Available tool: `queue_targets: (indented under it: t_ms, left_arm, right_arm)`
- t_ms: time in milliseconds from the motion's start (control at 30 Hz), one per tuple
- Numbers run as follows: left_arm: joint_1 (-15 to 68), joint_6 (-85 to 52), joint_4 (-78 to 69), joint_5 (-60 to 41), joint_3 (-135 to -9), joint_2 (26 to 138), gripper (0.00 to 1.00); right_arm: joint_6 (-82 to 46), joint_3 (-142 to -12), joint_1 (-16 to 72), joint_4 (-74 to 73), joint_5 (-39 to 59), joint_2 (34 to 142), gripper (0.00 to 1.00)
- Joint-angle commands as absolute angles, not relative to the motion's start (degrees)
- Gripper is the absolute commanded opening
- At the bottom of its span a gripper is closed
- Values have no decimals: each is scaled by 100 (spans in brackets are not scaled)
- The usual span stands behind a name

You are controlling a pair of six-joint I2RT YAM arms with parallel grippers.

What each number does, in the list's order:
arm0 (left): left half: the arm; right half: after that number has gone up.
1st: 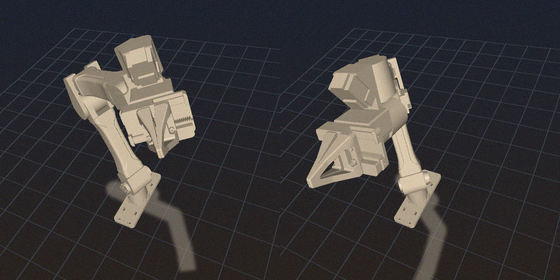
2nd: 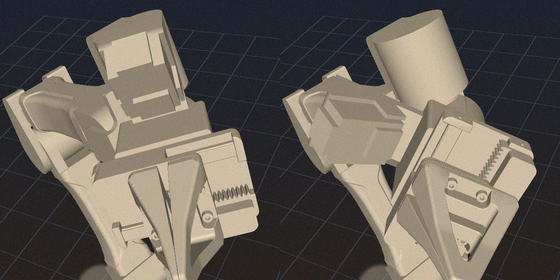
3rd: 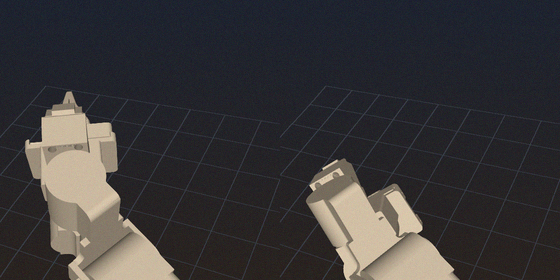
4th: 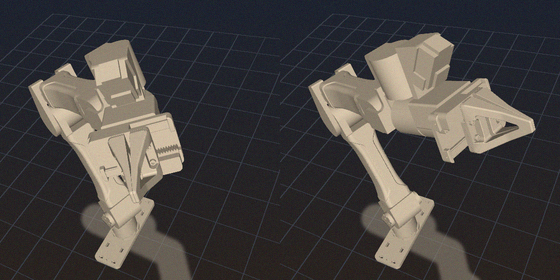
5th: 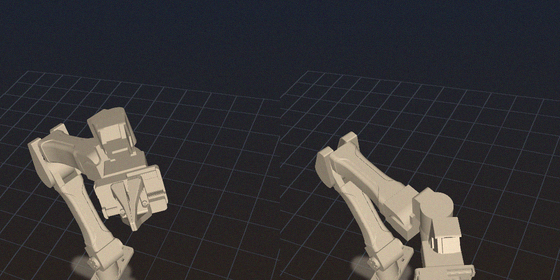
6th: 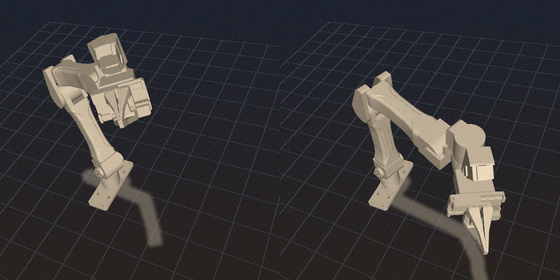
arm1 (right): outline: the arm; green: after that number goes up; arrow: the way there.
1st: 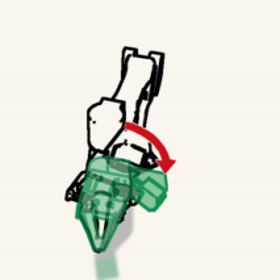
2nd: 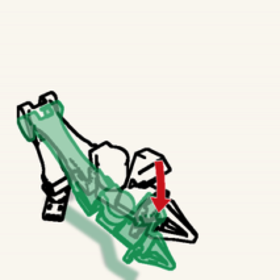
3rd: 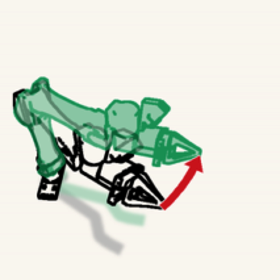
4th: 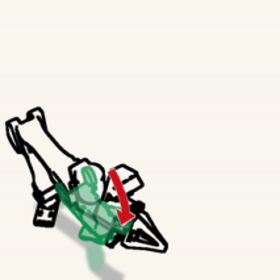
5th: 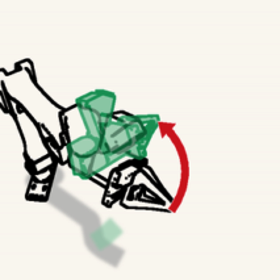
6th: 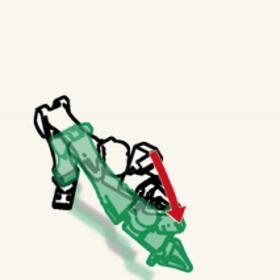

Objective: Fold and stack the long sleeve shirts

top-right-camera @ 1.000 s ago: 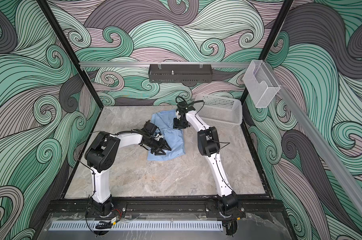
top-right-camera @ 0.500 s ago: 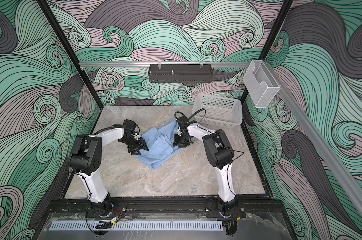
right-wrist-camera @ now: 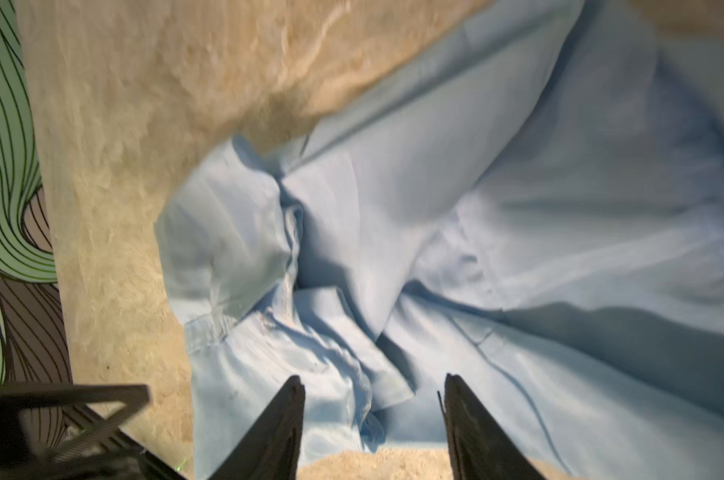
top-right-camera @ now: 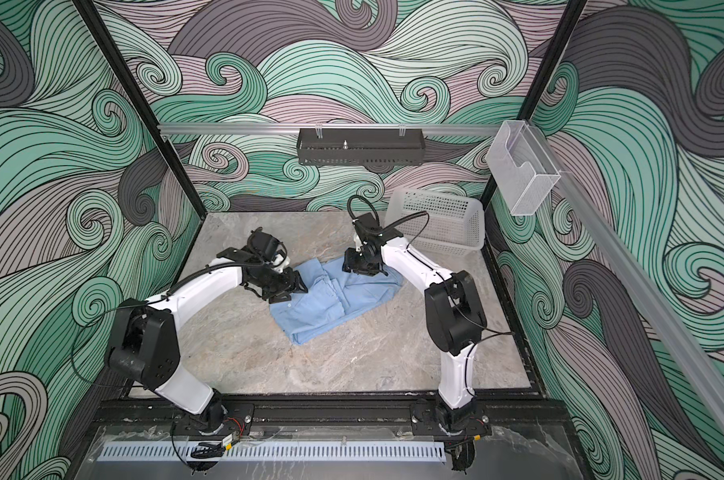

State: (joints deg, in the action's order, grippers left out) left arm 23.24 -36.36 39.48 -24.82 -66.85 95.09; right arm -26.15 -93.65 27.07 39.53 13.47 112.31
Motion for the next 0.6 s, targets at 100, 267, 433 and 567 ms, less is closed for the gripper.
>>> queue_targets:
  t_ms: [100, 267, 433, 567]
  left_arm:
    - [2751, -3957, 3545, -2539, -6207, 10053, 63]
    - [2718, -3346, 4223, -2314, -5538, 9643, 62]
    - [2615, -3030, 4694, -2013, -4994, 9161, 62]
    - [2272, -2891, 4829, -1866, -4871, 9074, 61]
  right_arm:
    - [-2206, -9303, 2288, 4358, 1209, 11993, 50]
    - [-2111, -8846, 2285, 4317, 1336, 12063, 49]
    - [-2048, -8408, 2276, 4312, 1243, 12075, 49]
    - [-2075, -7939, 2281, 4285, 1176, 11931, 48]
